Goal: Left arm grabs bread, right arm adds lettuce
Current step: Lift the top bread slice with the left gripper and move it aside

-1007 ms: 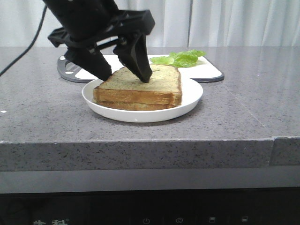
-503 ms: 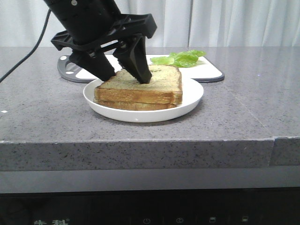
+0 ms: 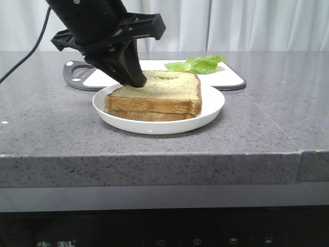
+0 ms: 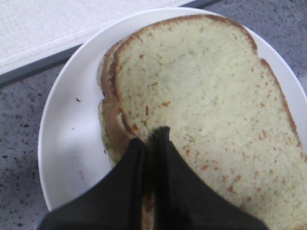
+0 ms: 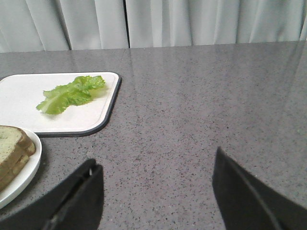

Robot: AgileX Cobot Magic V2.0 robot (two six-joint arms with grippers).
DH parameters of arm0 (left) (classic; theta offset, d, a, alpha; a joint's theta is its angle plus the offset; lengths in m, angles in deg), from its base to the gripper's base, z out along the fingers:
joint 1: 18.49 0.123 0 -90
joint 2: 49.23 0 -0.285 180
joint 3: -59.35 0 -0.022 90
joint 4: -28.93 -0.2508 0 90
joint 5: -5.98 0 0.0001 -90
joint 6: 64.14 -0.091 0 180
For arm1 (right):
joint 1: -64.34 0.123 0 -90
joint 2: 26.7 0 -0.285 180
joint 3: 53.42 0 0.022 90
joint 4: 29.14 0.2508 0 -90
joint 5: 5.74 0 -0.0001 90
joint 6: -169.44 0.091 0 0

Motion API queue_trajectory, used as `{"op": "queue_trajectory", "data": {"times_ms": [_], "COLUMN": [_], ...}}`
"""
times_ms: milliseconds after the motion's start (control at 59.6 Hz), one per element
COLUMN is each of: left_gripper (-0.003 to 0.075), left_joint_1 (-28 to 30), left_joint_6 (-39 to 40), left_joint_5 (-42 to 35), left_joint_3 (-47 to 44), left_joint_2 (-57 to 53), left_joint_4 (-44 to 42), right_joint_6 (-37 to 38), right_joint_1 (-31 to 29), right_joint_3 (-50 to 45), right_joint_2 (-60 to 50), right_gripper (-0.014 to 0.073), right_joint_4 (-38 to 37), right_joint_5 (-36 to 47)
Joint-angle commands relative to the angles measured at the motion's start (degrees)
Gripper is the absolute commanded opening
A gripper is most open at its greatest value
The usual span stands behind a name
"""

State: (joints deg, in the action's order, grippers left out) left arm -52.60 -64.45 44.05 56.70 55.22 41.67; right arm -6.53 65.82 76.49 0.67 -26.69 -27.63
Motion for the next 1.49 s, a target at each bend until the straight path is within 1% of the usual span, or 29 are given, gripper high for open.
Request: {"op": "queue_trajectory", "data": {"times_ms": [0, 218, 352, 570, 721, 923, 1007, 1057, 1292, 1477], "left_gripper": [-0.0020, -0.0021, -0.0021, -0.0021, -0.0021, -0.0021, -0.0021, -0.0021, -0.0021, -0.0021], "left_joint_1": [0.4, 0.5, 0.5, 0.5, 0.5, 0.5, 0.5, 0.5, 0.5, 0.5], "left_joint_6": [0.0, 0.0, 0.0, 0.0, 0.0, 0.0, 0.3, 2.6, 22.3, 32.4], "left_joint_5": [-2.4, -3.5, -6.2, -6.7, -10.4, -12.4, -12.5, -13.2, -14.9, -14.9], "left_joint_3": [0.9, 0.9, 0.9, 0.9, 0.9, 0.9, 0.7, 0.1, -7.4, -13.0], "left_joint_2": [-3.4, -5.5, -7.9, -9.7, -11.6, -15.8, -17.6, -19.2, -26.9, -32.0], "left_joint_4": [1.1, 1.2, 1.3, 1.3, 1.2, -0.6, -4.3, -8.2, -32.8, -43.5], "right_joint_6": [-0.3, -0.3, -0.3, -0.3, -0.3, -0.3, -0.3, -0.3, -0.3, -0.4], "right_joint_1": [-0.3, -0.3, -0.3, -0.3, -0.3, -0.3, -0.3, -0.3, -0.3, -0.1], "right_joint_3": [2.0, 2.0, 2.0, 2.0, 2.0, 2.0, 2.0, 2.0, 2.0, 3.2], "right_joint_2": [0.8, 0.8, 0.8, 0.8, 0.8, 0.8, 0.8, 0.8, 1.3, 6.5], "right_gripper": [0.0504, 0.0504, 0.0504, 0.0504, 0.0504, 0.0504, 0.0504, 0.0504, 0.0504, 0.0504], "right_joint_4": [-0.8, -0.8, -0.8, -0.8, -0.8, -0.8, -0.8, -0.8, -0.8, -0.8], "right_joint_5": [4.2, 4.2, 4.2, 4.2, 4.2, 4.2, 4.2, 4.2, 4.1, 4.1]}}
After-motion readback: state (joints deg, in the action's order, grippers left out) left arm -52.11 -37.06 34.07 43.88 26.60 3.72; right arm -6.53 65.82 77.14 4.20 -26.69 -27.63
